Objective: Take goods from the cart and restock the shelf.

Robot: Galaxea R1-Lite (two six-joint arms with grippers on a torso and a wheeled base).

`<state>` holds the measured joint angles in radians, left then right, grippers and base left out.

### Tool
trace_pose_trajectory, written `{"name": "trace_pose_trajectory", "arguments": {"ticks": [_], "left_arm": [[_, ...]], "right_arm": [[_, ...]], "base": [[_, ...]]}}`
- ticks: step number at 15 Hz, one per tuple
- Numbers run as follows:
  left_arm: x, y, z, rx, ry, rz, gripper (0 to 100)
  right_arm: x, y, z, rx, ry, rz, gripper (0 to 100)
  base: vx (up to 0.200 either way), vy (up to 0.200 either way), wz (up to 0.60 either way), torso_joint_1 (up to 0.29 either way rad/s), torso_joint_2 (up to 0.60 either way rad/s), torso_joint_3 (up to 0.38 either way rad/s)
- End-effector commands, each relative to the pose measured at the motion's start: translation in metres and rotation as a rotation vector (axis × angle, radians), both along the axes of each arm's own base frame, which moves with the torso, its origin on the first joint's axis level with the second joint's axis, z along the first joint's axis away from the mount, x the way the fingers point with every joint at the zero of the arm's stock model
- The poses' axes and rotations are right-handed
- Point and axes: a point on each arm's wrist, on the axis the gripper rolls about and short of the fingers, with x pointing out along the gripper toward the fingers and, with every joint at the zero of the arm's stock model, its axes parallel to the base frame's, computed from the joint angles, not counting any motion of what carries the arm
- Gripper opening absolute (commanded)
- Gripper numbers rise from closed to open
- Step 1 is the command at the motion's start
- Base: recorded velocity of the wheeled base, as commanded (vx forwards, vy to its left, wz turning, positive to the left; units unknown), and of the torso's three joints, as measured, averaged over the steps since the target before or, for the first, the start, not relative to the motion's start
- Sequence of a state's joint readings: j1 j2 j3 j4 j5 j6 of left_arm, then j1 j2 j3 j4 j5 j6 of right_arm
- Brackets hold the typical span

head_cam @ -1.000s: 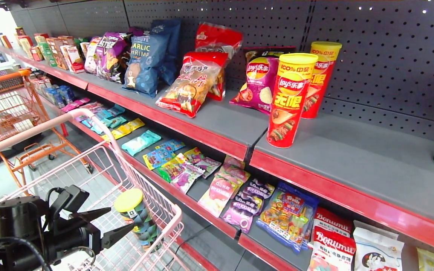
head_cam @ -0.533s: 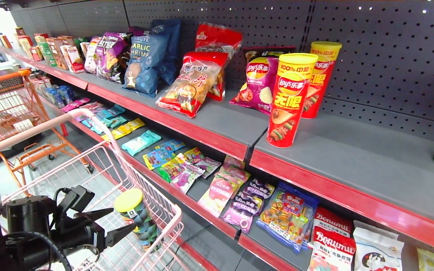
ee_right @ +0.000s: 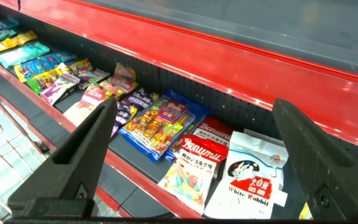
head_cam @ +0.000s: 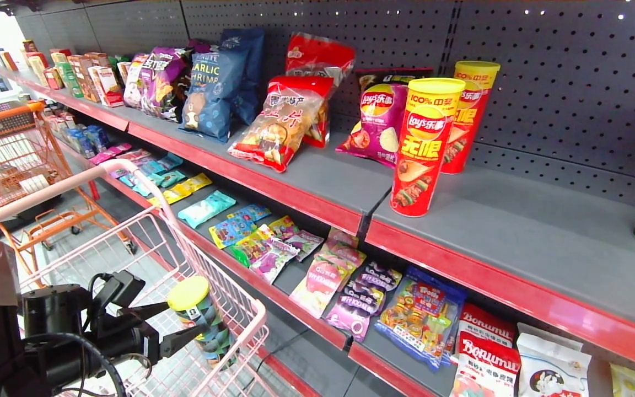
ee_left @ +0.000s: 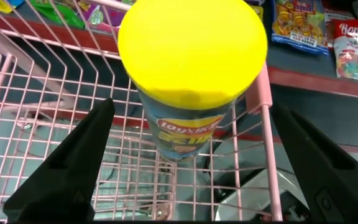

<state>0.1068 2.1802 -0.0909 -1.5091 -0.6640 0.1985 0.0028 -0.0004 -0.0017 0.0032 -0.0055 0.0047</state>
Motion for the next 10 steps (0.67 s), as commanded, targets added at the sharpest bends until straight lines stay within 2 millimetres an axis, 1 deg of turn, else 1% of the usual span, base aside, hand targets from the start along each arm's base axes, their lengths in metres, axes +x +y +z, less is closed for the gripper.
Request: {"name": "trace_pose_trajectory", "arguments": {"ticks": [1, 4, 10], "left_arm": [[0.004, 0.000, -0.004, 0.000, 0.001, -0.004, 100], [0.006, -0.002, -0.005, 0.000, 0.001, -0.015, 100], [0.020, -0.005, -0.011, -0.001, -0.019, -0.040, 100]], "right_arm": [[0.000, 0.000, 0.000, 0.000, 0.000, 0.000, 100], [0.000, 0.000, 0.000, 0.000, 0.000, 0.001, 100], [0.000, 0.000, 0.000, 0.000, 0.000, 0.000, 100]], "base": [[0.000, 0.000, 0.00, 0.000, 0.00, 0.000], [0.000, 0.000, 0.00, 0.000, 0.00, 0.000], [0.000, 0.000, 0.00, 0.000, 0.00, 0.000]]}}
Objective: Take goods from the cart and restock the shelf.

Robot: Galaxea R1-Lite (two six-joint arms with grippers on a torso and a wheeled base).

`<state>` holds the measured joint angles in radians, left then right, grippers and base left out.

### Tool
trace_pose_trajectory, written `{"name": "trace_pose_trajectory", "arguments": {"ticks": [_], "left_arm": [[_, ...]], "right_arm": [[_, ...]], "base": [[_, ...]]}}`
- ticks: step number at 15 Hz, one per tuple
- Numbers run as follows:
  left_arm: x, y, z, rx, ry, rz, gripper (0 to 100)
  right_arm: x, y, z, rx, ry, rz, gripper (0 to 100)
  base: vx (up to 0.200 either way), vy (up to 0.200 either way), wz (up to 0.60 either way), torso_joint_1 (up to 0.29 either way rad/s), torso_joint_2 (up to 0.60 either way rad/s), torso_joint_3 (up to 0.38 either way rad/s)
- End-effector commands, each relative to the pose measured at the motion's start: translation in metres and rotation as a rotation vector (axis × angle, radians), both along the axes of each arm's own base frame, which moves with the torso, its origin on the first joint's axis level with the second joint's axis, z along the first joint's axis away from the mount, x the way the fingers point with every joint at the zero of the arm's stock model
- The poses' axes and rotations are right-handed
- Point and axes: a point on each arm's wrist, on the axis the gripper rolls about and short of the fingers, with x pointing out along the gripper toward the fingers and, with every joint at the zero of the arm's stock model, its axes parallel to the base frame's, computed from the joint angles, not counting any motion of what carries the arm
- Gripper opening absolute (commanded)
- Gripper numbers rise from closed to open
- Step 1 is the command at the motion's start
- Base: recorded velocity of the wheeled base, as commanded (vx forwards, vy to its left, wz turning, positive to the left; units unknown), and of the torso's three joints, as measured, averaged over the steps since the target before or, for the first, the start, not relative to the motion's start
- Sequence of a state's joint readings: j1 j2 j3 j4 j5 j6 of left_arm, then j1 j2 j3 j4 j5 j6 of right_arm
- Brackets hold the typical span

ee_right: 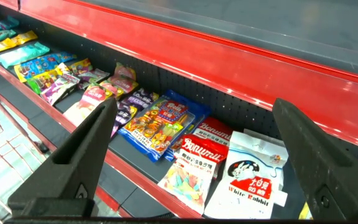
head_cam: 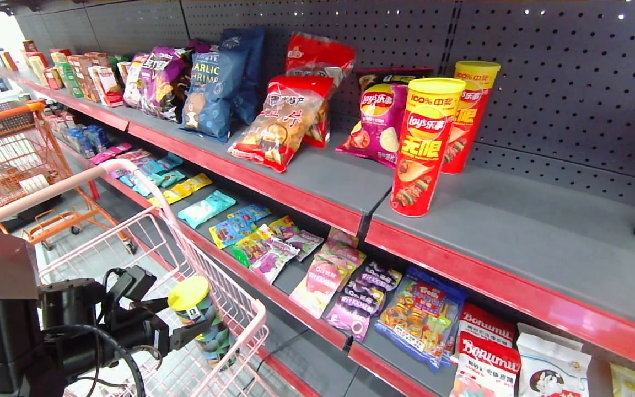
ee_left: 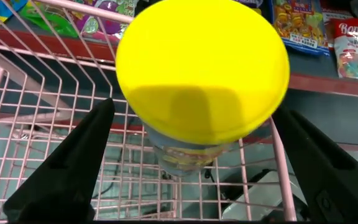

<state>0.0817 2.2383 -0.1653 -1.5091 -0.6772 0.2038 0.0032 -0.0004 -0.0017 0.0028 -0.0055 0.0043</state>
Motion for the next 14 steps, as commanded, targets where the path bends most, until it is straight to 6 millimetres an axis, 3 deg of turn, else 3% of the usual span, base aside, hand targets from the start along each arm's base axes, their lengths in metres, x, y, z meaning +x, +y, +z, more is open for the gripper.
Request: {"name": "trace_pose_trajectory", "arguments": {"ticks": [1, 14], "left_arm": [[0.003, -0.001, -0.002, 0.000, 0.001, -0.007, 100], [0.018, -0.010, -0.010, 0.003, -0.021, -0.045, 100]], "right_arm": [[0.000, 0.000, 0.000, 0.000, 0.001, 0.001, 100], [0.000, 0.000, 0.000, 0.000, 0.001, -0.001, 100]], "base": [[0.000, 0.000, 0.00, 0.000, 0.00, 0.000], [0.000, 0.000, 0.00, 0.000, 0.00, 0.000]]}}
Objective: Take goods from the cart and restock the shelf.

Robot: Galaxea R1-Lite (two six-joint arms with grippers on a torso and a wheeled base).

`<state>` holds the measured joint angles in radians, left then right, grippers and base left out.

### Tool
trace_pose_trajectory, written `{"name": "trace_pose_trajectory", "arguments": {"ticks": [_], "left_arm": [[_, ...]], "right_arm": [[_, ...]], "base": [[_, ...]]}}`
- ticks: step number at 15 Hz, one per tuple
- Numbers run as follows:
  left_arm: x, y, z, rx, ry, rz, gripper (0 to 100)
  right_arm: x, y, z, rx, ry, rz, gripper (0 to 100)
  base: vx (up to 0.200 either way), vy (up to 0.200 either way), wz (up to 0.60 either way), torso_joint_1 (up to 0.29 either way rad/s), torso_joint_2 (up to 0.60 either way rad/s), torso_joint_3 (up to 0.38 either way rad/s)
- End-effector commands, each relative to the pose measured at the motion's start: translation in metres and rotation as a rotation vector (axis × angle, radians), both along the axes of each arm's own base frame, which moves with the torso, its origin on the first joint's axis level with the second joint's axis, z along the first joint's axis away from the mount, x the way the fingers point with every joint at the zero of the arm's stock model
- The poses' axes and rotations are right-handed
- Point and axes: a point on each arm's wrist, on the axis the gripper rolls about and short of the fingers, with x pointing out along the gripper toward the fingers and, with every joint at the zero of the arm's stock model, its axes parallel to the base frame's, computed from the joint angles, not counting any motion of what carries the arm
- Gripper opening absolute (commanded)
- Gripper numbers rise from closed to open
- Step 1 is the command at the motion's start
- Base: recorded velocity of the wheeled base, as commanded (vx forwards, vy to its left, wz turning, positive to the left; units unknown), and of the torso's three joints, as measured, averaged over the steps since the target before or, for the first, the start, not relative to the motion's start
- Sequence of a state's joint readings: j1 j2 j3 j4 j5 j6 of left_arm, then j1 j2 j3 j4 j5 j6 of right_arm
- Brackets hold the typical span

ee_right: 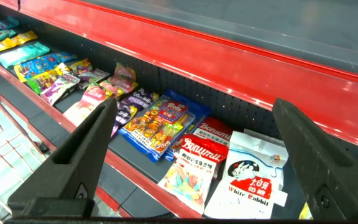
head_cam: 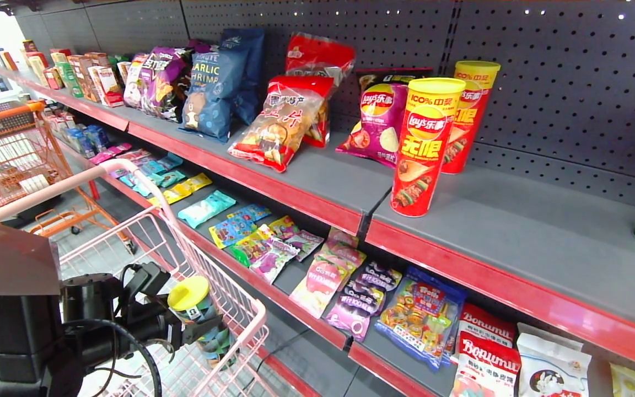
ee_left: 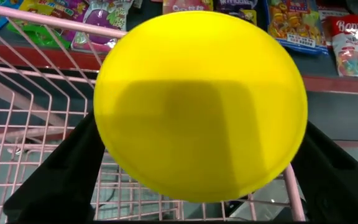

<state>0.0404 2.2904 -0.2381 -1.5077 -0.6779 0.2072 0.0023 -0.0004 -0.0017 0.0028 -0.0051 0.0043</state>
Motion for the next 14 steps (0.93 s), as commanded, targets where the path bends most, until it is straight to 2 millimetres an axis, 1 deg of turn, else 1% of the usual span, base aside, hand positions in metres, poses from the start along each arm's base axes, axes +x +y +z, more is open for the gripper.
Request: {"name": "trace_pose_trajectory", "arguments": {"ticks": [1, 4, 7, 8, 12, 14], "left_arm": [[0.004, 0.000, -0.002, 0.000, -0.006, -0.002, 100], [0.004, -0.002, -0.002, 0.000, -0.005, -0.010, 100], [0.007, -0.005, -0.009, 0.003, 0.007, -0.017, 100], [0.010, -0.005, -0.011, 0.002, 0.005, -0.019, 0], [0.010, -0.005, -0.013, -0.003, 0.007, -0.030, 0], [0.011, -0.004, -0.010, 0.004, -0.005, -0.022, 0]], "right_arm": [[0.000, 0.000, 0.000, 0.000, 0.001, 0.001, 100], [0.000, 0.000, 0.000, 0.000, 0.001, 0.001, 100], [0.000, 0.000, 0.000, 0.000, 0.001, 0.000, 100], [0.000, 0.000, 0.000, 0.000, 0.001, 0.001, 100], [0.000, 0.000, 0.000, 0.000, 0.001, 0.001, 100], [0.000, 0.000, 0.000, 0.000, -0.001, 0.001, 100]], "base": [[0.000, 0.000, 0.00, 0.000, 0.00, 0.000], [0.000, 0.000, 0.00, 0.000, 0.00, 0.000], [0.000, 0.000, 0.00, 0.000, 0.00, 0.000], [0.000, 0.000, 0.00, 0.000, 0.00, 0.000], [0.000, 0.000, 0.00, 0.000, 0.00, 0.000], [0.000, 0.000, 0.00, 0.000, 0.00, 0.000]]}}
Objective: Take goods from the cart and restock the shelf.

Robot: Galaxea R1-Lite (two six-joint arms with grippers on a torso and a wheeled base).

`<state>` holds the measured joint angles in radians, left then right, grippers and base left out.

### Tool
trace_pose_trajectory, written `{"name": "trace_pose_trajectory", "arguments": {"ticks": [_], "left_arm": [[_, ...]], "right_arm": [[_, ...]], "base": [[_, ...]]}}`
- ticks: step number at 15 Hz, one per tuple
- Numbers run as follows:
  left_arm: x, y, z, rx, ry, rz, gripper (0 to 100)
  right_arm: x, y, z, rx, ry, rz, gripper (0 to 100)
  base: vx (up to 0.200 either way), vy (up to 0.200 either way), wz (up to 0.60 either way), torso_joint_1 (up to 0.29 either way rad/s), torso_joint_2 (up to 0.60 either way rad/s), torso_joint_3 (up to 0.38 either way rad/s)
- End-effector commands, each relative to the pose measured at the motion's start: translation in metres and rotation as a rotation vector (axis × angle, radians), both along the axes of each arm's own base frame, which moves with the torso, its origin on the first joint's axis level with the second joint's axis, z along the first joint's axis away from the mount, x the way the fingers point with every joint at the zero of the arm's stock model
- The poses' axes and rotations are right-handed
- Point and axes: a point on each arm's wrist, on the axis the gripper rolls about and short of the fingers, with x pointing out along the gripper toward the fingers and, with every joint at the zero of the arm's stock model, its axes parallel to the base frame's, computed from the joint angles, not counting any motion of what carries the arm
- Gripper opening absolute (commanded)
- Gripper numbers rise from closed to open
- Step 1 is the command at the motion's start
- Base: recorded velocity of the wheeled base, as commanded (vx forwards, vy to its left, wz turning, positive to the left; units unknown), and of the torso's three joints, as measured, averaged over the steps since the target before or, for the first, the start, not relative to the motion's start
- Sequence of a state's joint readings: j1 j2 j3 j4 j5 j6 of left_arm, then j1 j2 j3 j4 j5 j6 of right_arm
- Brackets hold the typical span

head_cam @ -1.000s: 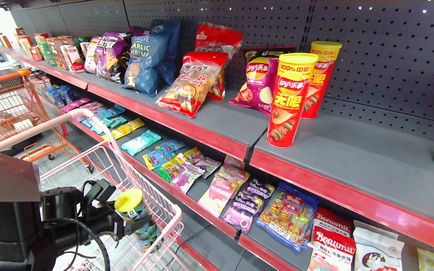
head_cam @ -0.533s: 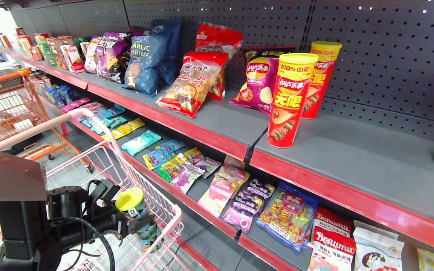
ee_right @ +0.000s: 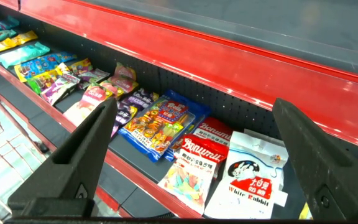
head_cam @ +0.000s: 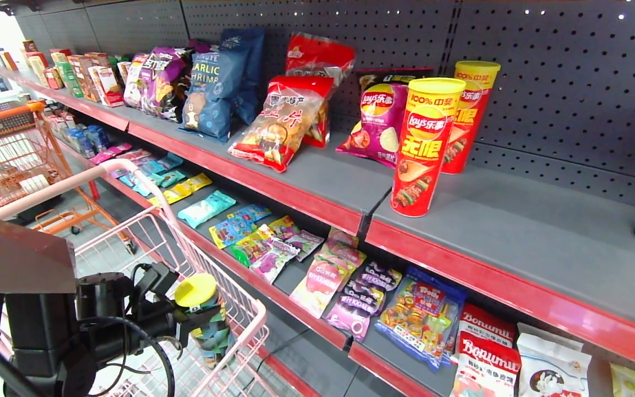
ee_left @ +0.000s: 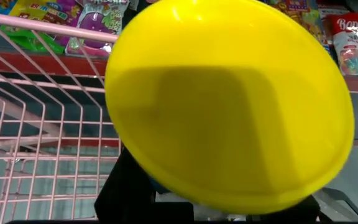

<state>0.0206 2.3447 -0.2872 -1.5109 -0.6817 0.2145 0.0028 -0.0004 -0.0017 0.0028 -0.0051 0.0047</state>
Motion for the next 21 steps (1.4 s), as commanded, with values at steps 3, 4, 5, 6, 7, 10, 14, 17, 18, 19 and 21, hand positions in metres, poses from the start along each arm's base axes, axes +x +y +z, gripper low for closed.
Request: {"name": "trace_pose_trajectory", "arguments": {"ticks": [3, 4, 5, 6, 7, 10, 14, 17, 18, 19, 21], "left_arm": [[-0.001, 0.011, 0.032, 0.010, -0.080, 0.054, 0], [-0.003, 0.014, 0.041, 0.012, -0.084, 0.076, 0], [-0.009, 0.021, 0.060, 0.013, -0.073, 0.126, 0], [-0.019, 0.026, 0.078, 0.014, -0.051, 0.164, 0], [-0.027, 0.028, 0.093, 0.018, -0.051, 0.187, 0], [-0.047, 0.030, 0.150, 0.017, -0.077, 0.335, 0], [-0.079, 0.030, 0.224, 0.023, -0.098, 0.579, 0], [-0.114, 0.026, 0.259, 0.003, -0.175, 0.576, 0], [-0.126, 0.023, 0.272, -0.018, -0.245, 0.541, 0], [-0.130, 0.022, 0.274, -0.024, -0.257, 0.526, 0], [-0.143, 0.019, 0.278, -0.033, -0.290, 0.482, 0]], "right_arm": [[0.000, 0.000, 0.000, 0.000, 0.001, -0.001, 100], [0.000, 0.000, 0.000, 0.000, 0.001, -0.001, 100], [0.000, 0.000, 0.000, 0.000, 0.001, 0.001, 100], [0.000, 0.000, 0.000, 0.000, 0.001, -0.001, 100], [0.000, 0.000, 0.000, 0.000, 0.001, -0.001, 100], [0.000, 0.000, 0.000, 0.000, 0.001, -0.001, 100], [0.000, 0.000, 0.000, 0.000, 0.001, -0.001, 100], [0.000, 0.000, 0.000, 0.000, 0.001, -0.001, 100], [0.000, 0.000, 0.000, 0.000, 0.001, -0.001, 100], [0.000, 0.000, 0.000, 0.000, 0.001, 0.001, 100], [0.000, 0.000, 0.000, 0.000, -0.001, 0.001, 100]], "base": [[0.000, 0.000, 0.00, 0.000, 0.00, 0.000], [0.000, 0.000, 0.00, 0.000, 0.00, 0.000], [0.000, 0.000, 0.00, 0.000, 0.00, 0.000], [0.000, 0.000, 0.00, 0.000, 0.00, 0.000], [0.000, 0.000, 0.00, 0.000, 0.00, 0.000], [0.000, 0.000, 0.00, 0.000, 0.00, 0.000], [0.000, 0.000, 0.00, 0.000, 0.00, 0.000], [0.000, 0.000, 0.00, 0.000, 0.00, 0.000], [0.000, 0.000, 0.00, 0.000, 0.00, 0.000], [0.000, 0.000, 0.00, 0.000, 0.00, 0.000], [0.000, 0.000, 0.00, 0.000, 0.00, 0.000]]}}
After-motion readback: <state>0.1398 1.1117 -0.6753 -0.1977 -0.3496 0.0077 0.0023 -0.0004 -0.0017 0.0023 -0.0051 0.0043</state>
